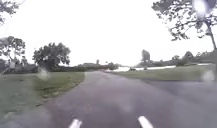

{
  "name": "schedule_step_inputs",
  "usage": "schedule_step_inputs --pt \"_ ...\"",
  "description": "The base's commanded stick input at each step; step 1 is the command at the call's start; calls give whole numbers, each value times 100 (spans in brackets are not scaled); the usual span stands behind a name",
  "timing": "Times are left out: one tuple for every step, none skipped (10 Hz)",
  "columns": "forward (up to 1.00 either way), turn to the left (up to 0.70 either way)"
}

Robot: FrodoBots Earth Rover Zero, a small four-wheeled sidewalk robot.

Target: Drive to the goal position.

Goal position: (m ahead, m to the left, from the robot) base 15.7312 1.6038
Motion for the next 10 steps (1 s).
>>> schedule_step_inputs --pt "70 0" --pt "70 0" --pt "70 0" --pt "70 0" --pt "70 0" --pt "70 0" --pt "70 0" --pt "70 0" --pt "70 0" --pt "70 0"
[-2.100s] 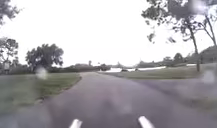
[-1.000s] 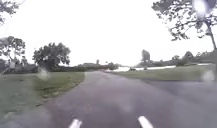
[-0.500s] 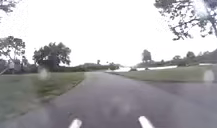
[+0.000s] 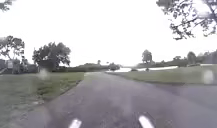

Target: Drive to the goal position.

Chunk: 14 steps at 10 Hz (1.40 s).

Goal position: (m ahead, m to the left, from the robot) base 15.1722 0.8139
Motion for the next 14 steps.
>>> schedule_step_inputs --pt "70 0" --pt "70 0" --pt "70 0" --pt "70 0" --pt "70 0" --pt "70 0" --pt "70 0" --pt "70 0" --pt "70 0" --pt "70 0" --pt "70 0" --pt "70 0" --pt "70 0" --pt "70 0"
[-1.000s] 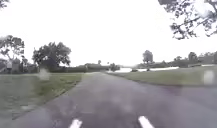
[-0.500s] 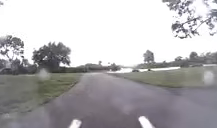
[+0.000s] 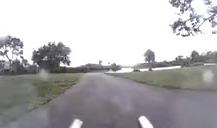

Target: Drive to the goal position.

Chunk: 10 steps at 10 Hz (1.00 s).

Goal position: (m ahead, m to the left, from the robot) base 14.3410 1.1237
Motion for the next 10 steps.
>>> schedule_step_inputs --pt "70 0" --pt "70 0" --pt "70 0" --pt "70 2" --pt "70 2" --pt "70 3" --pt "70 6" --pt "70 8" --pt "70 13" --pt "70 14"
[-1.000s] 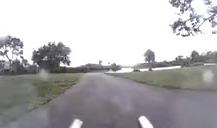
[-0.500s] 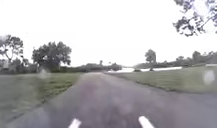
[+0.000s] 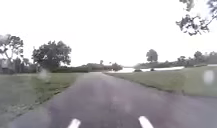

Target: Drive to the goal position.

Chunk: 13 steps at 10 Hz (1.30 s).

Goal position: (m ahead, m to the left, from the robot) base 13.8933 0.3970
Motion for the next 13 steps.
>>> schedule_step_inputs --pt "70 20" --pt "70 13" --pt "70 4" --pt "70 0" --pt "70 0" --pt "70 0" --pt "70 0" --pt "70 0" --pt "70 0" --pt "70 0" --pt "70 0" --pt "70 0" --pt "70 0"
